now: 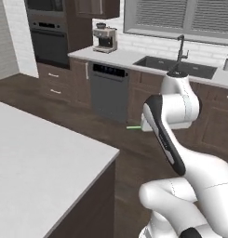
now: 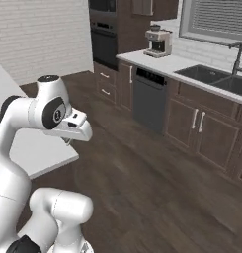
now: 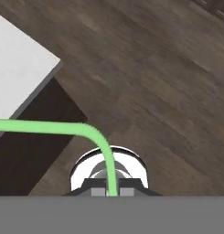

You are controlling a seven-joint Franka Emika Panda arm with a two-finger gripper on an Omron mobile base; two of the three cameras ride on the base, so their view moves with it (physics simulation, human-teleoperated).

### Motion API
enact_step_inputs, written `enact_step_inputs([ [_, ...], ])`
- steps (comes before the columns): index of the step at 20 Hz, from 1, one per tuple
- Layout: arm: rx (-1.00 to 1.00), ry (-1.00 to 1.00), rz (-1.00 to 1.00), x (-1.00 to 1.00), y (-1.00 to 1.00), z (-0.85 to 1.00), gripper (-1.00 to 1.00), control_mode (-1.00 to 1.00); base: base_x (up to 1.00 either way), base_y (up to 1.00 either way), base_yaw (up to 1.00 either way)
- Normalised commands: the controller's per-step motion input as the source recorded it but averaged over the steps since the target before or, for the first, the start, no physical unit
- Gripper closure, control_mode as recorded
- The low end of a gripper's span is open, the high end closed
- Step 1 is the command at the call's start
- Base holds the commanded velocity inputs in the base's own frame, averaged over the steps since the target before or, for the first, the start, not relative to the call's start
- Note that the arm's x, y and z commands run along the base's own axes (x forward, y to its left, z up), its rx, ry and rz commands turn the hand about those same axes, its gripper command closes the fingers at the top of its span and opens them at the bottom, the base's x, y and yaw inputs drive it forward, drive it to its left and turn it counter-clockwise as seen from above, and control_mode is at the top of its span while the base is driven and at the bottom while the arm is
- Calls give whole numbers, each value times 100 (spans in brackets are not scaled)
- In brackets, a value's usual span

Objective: Take a straw from the drawer in front and place it inside the glass cup on the dining counter.

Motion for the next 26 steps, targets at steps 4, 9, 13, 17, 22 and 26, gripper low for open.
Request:
enact_step_inputs([
  [4,0,0,0,0,0,0,100,100,86,-53,17],
  [9,0,0,0,0,0,0,100,100,100,-43,15],
  [13,0,0,0,0,0,0,100,100,100,-12,13],
  [17,0,0,0,0,0,0,100,100,100,-14,16],
  [22,0,0,0,0,0,0,100,100,100,-20,27],
  [26,0,0,0,0,0,0,100,100,100,-31,46],
])
